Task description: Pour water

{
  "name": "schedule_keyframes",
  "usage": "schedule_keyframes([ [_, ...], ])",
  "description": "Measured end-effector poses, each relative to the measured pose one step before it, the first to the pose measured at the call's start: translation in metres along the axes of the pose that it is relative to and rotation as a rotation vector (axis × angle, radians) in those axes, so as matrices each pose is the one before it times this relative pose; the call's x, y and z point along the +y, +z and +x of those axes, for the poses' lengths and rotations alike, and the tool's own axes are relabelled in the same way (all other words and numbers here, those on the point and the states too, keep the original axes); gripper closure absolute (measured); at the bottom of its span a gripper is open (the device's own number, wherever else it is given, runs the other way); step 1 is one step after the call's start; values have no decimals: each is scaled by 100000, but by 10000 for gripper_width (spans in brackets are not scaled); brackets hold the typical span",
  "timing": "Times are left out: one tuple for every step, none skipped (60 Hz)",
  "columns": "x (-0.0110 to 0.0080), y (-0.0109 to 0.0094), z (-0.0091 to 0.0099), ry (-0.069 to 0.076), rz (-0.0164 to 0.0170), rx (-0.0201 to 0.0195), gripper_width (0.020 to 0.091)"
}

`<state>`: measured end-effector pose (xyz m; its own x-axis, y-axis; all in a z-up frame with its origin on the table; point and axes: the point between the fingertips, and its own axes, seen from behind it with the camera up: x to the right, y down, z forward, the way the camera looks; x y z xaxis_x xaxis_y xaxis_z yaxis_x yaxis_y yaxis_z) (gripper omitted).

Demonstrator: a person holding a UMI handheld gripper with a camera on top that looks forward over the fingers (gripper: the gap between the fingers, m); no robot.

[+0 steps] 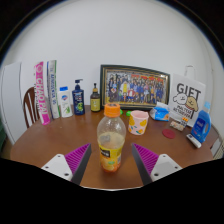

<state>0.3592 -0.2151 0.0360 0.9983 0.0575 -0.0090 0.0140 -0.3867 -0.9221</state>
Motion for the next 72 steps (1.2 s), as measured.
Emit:
schedule_keyframes([
  [97,649,-63,296,268,546,271],
  [182,652,-63,364,96,568,287],
  [200,635,-10,511,-22,538,305],
  [219,587,-48,518,-7,424,323],
  [222,571,-20,500,85,402,344],
  [219,523,34,432,44,455,368],
  [223,482,43,469,-107,432,387],
  [218,433,56,525,-148,374,409],
  [144,368,26,478,52,319,435],
  [138,328,-4,238,383,384,454],
  [31,286,72,0,476,366,480],
  [12,240,8,-203,534,223,516],
  [12,200,-48,-324,464,65,545],
  [-77,143,-194,-162,704,-708,569],
  [-115,106,-184,-89,759,-654,611],
  [-129,67,-82,-323,452,-506,651],
  [-57,52,-71,-506,522,-175,665],
  [-41,19,-22,-778,329,-42,677],
  [26,31,115,-977,318,7,697],
  [-48,79,-353,-746,-10,317,724],
  [9,-12,-3,-724,5,-175,737],
  [-13,-2,-18,-610,-42,-22,738],
  [13,-6,10,-557,-164,141,786],
  [6,-23,34,-251,-179,262,802],
  [-8,-24,-37,-68,-240,123,815],
  [-12,-28,-63,-307,-299,-2,833],
  [-88,-61,-227,-406,-293,115,848],
  [-110,-56,-127,-352,-287,-119,848],
  [-142,-104,-195,-479,-335,-245,848],
  [-193,-16,-160,-525,-97,-475,848],
  [-257,-38,-216,-410,-106,-558,849],
  [-320,-32,-250,-180,-39,-627,848],
  [-391,-44,-239,35,6,-696,848],
  [-445,-14,-250,224,73,-716,849],
  [-522,7,-272,464,244,-775,849],
  [-616,0,-275,826,388,-788,849],
  [-666,79,-327,1109,876,-585,848],
  [-734,-73,-75,1446,521,-1341,849],
  [-818,48,-277,1809,710,-1009,849],
  [-899,115,-264,2255,865,-1075,850],
  [-915,116,-293,2518,917,-1127,850],
  [-959,163,-342,2714,861,-1206,851],
  [-915,226,-362,2888,730,-1450,850],
  [-924,238,-429,3222,691,-1676,849],
  [-951,375,-578,3814,930,-1375,850],
  [-953,286,-401,4351,882,-1815,849],
  [-901,315,-612,4609,1112,-1805,851],
  [-993,308,-255,4933,558,-2491,850],
  [-849,357,-478,5161,505,-2431,852],
  [-822,428,-478,5462,456,-2448,851],
  [-810,411,-432,5656,500,-2375,852],
  [-844,393,-470,5788,469,-2363,851],
  [-568,542,-657,5848,677,-2244,851],
  [-761,323,-278,5796,-132,-2762,851],
  [-458,534,-568,5976,351,-2406,851],
  [-444,400,-623,6151,295,-2076,852],
  [-562,517,169,5536,183,-2828,853],
  [-508,507,-205,5697,169,-1994,852],
  [-486,475,-117,5575,70,-1860,851],
  [-483,439,-49,5733,158,-1745,851],
  [-496,407,-19,5785,318,-1654,851],
  [-569,402,-13,5619,486,-1550,850],
  [-567,325,40,5468,518,-1518,850],
  [-501,317,148,5409,539,-1341,852],
  [-240,-164,-456,6112,799,-609,851],
  [-626,679,594,4979,420,-1000,851],
  [-557,353,327,5138,536,-920,851],
  [-543,277,312,4884,573,-790,852],
  [-557,222,363,4634,638,-624,851],
  [-566,225,397,4350,701,-428,852],
  [-550,196,390,4097,630,-371,853],
  [-498,162,430,3789,555,-259,852],
])
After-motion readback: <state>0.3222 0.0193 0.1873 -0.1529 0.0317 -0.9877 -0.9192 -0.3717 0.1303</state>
